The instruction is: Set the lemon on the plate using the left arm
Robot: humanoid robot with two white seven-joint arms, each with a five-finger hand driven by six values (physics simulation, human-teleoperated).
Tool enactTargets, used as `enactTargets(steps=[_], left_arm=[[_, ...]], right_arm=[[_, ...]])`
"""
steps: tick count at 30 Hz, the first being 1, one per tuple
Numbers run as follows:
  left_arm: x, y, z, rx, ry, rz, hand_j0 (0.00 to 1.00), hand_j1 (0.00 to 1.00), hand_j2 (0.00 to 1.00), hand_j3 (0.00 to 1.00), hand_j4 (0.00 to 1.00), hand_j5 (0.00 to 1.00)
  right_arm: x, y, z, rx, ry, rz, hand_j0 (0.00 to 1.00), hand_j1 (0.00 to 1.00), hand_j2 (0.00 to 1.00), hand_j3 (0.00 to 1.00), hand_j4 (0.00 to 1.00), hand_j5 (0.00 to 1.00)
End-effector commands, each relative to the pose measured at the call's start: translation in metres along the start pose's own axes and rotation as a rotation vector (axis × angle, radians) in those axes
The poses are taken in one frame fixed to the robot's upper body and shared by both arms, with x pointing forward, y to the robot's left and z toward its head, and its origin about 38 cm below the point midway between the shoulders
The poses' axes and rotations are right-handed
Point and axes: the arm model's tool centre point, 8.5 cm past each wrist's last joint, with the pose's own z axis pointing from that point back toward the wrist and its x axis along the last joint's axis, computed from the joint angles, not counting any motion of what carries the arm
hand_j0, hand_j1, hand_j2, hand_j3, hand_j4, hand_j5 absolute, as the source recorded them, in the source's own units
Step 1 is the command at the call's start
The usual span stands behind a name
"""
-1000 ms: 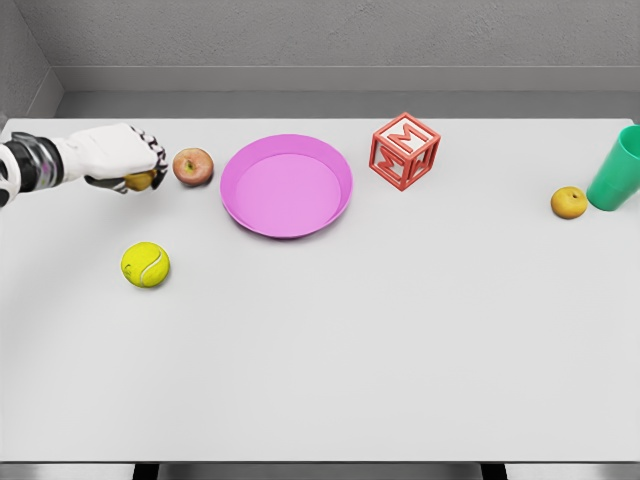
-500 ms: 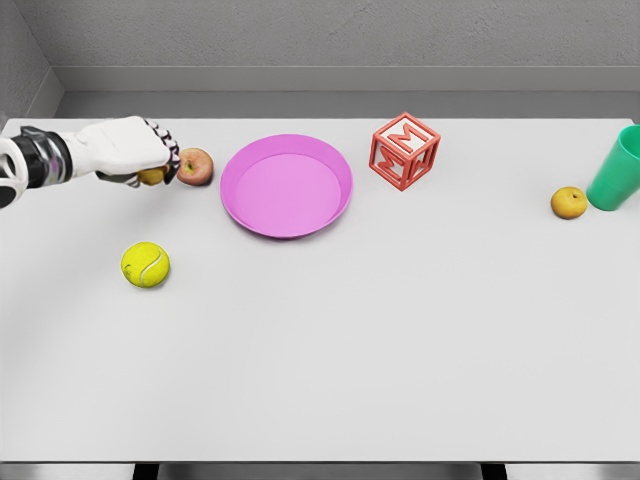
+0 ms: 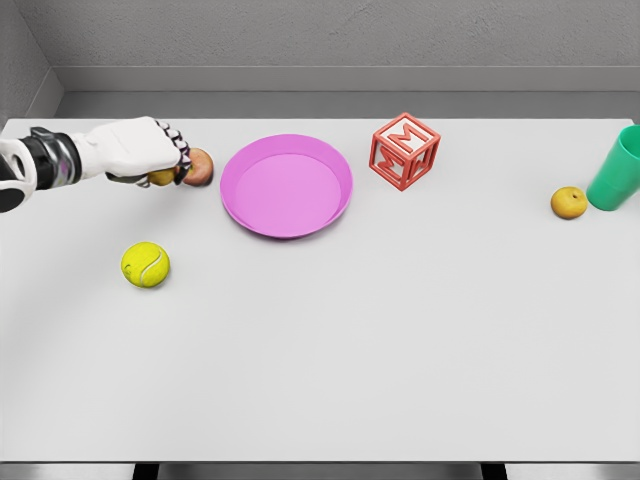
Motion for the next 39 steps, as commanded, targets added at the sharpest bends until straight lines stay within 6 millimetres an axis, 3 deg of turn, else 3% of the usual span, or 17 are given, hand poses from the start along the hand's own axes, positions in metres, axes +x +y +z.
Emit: enactTargets(steps=[1, 39], left_arm=[[0.002, 0.003, -0.001, 0.011, -0.004, 0.000, 0.40, 0.40, 0.40, 0.40, 0.40, 0.40], [0.061, 0.054, -0.037, 0.156, -0.138, -0.063, 0.40, 0.40, 0.40, 0.40, 0.40, 0.40]], right_arm=[[0.000, 0.000, 0.000, 0.000, 0.000, 0.000, 1.00, 1.00, 1.00, 1.00, 1.00, 1.00], [0.000, 0.000, 0.000, 0.000, 0.001, 0.000, 1.00, 1.00, 1.00, 1.00, 1.00, 1.00]])
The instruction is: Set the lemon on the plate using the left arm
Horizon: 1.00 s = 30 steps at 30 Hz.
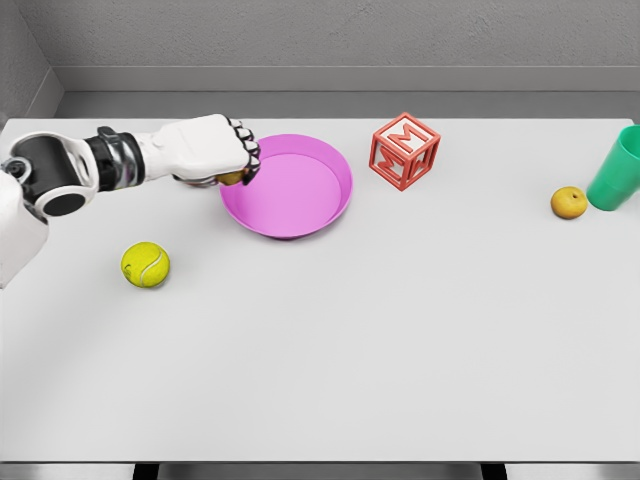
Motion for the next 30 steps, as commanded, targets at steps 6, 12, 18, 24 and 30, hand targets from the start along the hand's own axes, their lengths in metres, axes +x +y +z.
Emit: enactTargets(steps=[6, 12, 18, 24, 30], left_arm=[[0.010, 0.010, -0.012, 0.037, -0.025, 0.006, 0.40, 0.40, 0.40, 0.40, 0.40, 0.40], [0.024, 0.018, -0.028, 0.055, -0.057, 0.003, 0.40, 0.40, 0.40, 0.40, 0.40, 0.40], [0.032, 0.023, -0.038, 0.046, -0.074, -0.006, 0.42, 0.42, 0.42, 0.42, 0.42, 0.42], [0.026, 0.024, -0.033, 0.047, -0.058, -0.009, 0.79, 0.79, 0.79, 0.79, 0.79, 0.79], [0.025, 0.023, -0.032, 0.045, -0.055, -0.009, 0.82, 0.82, 0.82, 0.82, 0.82, 0.82]], right_arm=[[0.000, 0.000, 0.000, 0.000, 0.000, 0.000, 1.00, 1.00, 1.00, 1.00, 1.00, 1.00], [0.000, 0.000, 0.000, 0.000, 0.000, 0.000, 1.00, 1.00, 1.00, 1.00, 1.00, 1.00], [0.000, 0.000, 0.000, 0.000, 0.000, 0.000, 1.00, 1.00, 1.00, 1.00, 1.00, 1.00], [0.000, 0.000, 0.000, 0.000, 0.000, 0.000, 1.00, 1.00, 1.00, 1.00, 1.00, 1.00], [0.000, 0.000, 0.000, 0.000, 0.000, 0.000, 1.00, 1.00, 1.00, 1.00, 1.00, 1.00]])
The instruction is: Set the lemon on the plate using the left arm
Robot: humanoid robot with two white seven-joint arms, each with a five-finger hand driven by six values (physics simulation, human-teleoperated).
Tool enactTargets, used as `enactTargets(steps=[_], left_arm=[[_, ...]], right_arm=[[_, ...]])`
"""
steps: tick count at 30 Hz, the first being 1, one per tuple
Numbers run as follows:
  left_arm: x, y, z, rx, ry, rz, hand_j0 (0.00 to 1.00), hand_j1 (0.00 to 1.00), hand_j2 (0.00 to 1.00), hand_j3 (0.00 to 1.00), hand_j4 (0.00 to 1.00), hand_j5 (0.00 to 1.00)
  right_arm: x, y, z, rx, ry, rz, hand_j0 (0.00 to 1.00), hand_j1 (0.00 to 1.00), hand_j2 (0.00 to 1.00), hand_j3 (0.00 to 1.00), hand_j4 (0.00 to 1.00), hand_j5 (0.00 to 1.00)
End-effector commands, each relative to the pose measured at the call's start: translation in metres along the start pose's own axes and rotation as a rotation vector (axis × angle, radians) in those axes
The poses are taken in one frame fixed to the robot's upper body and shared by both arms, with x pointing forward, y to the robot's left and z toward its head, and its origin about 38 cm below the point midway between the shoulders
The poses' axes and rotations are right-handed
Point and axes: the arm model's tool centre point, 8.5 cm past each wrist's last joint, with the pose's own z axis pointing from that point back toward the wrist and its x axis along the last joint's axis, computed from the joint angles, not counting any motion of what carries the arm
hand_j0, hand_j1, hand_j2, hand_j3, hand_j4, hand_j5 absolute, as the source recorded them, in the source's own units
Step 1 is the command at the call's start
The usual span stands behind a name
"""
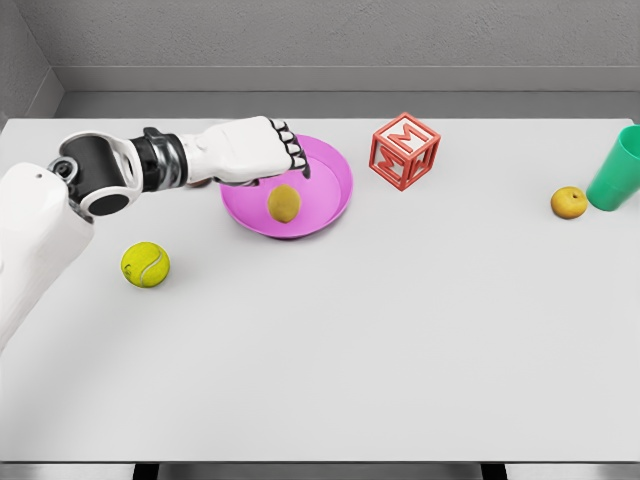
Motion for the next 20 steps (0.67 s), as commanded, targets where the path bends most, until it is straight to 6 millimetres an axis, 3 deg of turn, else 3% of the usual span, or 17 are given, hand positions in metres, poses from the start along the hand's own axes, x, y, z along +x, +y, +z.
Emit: enactTargets(steps=[1, 3, 6, 8, 15, 20], left_arm=[[-0.001, 0.000, 0.001, 0.003, 0.002, 0.004, 0.82, 0.82, 0.82, 0.82, 0.82, 0.82], [0.003, 0.002, 0.001, 0.010, -0.006, 0.001, 0.81, 0.81, 0.81, 0.81, 0.81, 0.81], [-0.009, 0.007, 0.028, 0.043, 0.014, 0.016, 0.84, 0.84, 0.84, 0.84, 0.84, 0.84], [-0.022, 0.003, 0.063, 0.046, 0.023, 0.055, 1.00, 1.00, 1.00, 1.00, 1.00, 1.00], [-0.030, -0.022, 0.155, -0.052, 0.054, 0.119, 1.00, 1.00, 1.00, 1.00, 1.00, 1.00], [-0.033, -0.030, 0.171, -0.064, 0.072, 0.140, 1.00, 1.00, 1.00, 1.00, 1.00, 1.00]], right_arm=[[0.000, 0.000, 0.000, 0.000, 0.001, 0.000, 1.00, 1.00, 1.00, 1.00, 1.00, 1.00], [0.000, 0.000, 0.000, 0.000, 0.000, 0.000, 1.00, 1.00, 1.00, 1.00, 1.00, 1.00], [0.000, 0.000, 0.000, 0.000, 0.001, 0.000, 1.00, 1.00, 1.00, 1.00, 1.00, 1.00], [0.000, 0.000, 0.000, 0.000, 0.000, 0.000, 1.00, 1.00, 1.00, 1.00, 1.00, 1.00], [0.000, 0.000, 0.000, 0.000, 0.000, 0.000, 1.00, 1.00, 1.00, 1.00, 1.00, 1.00], [0.000, 0.000, 0.000, 0.000, 0.000, 0.000, 1.00, 1.00, 1.00, 1.00, 1.00, 1.00]])
